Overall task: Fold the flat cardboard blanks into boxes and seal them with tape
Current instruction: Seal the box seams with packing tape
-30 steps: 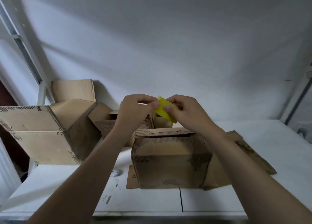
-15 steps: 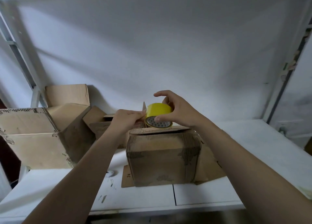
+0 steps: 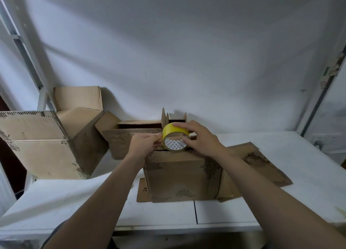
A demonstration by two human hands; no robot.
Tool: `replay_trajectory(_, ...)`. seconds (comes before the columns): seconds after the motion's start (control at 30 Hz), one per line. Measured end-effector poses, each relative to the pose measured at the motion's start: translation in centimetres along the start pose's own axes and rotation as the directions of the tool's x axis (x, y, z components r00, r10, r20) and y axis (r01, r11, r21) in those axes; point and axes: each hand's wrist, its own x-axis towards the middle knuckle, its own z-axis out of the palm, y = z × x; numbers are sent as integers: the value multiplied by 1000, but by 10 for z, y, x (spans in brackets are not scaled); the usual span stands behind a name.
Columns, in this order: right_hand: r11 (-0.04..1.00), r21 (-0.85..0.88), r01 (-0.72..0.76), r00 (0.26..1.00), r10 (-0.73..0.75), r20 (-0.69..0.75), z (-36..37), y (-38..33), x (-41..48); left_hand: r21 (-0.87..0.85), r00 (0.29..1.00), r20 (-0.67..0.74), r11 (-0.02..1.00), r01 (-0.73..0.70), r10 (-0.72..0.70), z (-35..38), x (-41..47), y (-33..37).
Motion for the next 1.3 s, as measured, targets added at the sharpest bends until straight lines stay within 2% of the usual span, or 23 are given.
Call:
replay_trajectory(0.1,998,-65,8,1000,-7,24,-1,2,4,33,1000,-24,999,6,-5,1,4,-3)
replay_trajectory(0.2,970,-232,73,995,-56,81,-12,0,8,38,1000,-10,999,29,-29,-1,8,-3)
replay_trajectory(0.37,907,-417,63,995,-25,96,-26,-1,4,17,998,31,998,53,-54,-2,8,-3)
replay_trajectory(0.4,916,-395,61,996,-32,80,-23,0,3,16,998,28,998,55,-55,-2,7,-3)
replay_trajectory(0.5,993,-115,-35,999,31,-40,-10,11,-7,-22,998,4,997,70,-70,-7,7,-3)
replay_trajectory(0.53,996,-71,-61,996,56,-69,-7,16,-11,-45,997,7,996,78,-78,-8,7,-3)
replay_trajectory(0.67,990,-137,-37,999,32,-36,-10,11,-13,-56,996,9,994,94,-94,-9,5,2)
replay_trajectory(0.8,942,-336,-22,1000,28,12,-22,0,-8,-141,990,-23,981,134,-138,-24,7,9)
replay_trajectory(0.93,987,-122,-108,993,102,-60,-15,6,-11,-81,991,-19,988,131,-133,-44,8,6)
replay_trajectory(1.0,986,-129,-109,993,104,-49,-10,6,-15,-69,990,-4,987,142,-143,-51,7,5)
replay_trajectory(1.1,963,-251,-96,995,93,-25,-6,1,-13,-33,988,-5,987,155,-156,-60,8,5)
replay_trajectory(1.2,918,-372,-137,990,142,-14,-3,-18,-5,-7,986,-46,987,159,-159,-71,8,7)
replay_trajectory(1.3,861,-499,-100,990,136,36,2,-36,-2,5,983,-87,987,162,-161,-91,8,6)
